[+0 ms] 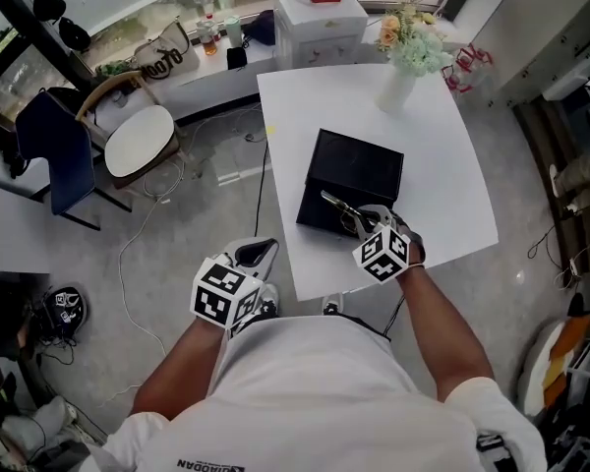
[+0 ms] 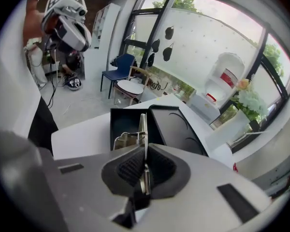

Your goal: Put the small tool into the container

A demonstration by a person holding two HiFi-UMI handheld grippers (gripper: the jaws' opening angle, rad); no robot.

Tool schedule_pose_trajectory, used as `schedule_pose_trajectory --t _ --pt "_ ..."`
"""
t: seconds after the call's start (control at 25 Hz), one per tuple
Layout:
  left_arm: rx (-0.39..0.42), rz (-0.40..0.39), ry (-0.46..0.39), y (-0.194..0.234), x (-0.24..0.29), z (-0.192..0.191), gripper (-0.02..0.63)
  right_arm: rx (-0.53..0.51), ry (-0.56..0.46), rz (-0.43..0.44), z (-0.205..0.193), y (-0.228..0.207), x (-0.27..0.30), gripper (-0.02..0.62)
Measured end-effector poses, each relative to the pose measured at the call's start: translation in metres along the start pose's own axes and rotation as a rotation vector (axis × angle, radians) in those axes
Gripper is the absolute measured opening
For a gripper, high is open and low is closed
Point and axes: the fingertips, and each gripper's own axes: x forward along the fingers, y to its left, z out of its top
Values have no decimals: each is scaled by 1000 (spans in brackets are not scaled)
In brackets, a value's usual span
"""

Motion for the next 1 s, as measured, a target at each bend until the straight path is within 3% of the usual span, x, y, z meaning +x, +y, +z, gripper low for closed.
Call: schedule_pose_trajectory --t 0.28,0.56,1.0 --pt "-16 37 -17 5 -10 -2 9 -149 54 12 -2 -5 39 11" --pt "-46 82 -23 15 -23 -7 9 -181 82 17 -1 -7 61 11" --pt "-67 112 -30 23 -33 -13 9 -237 113 -46 -4 -13 83 14"
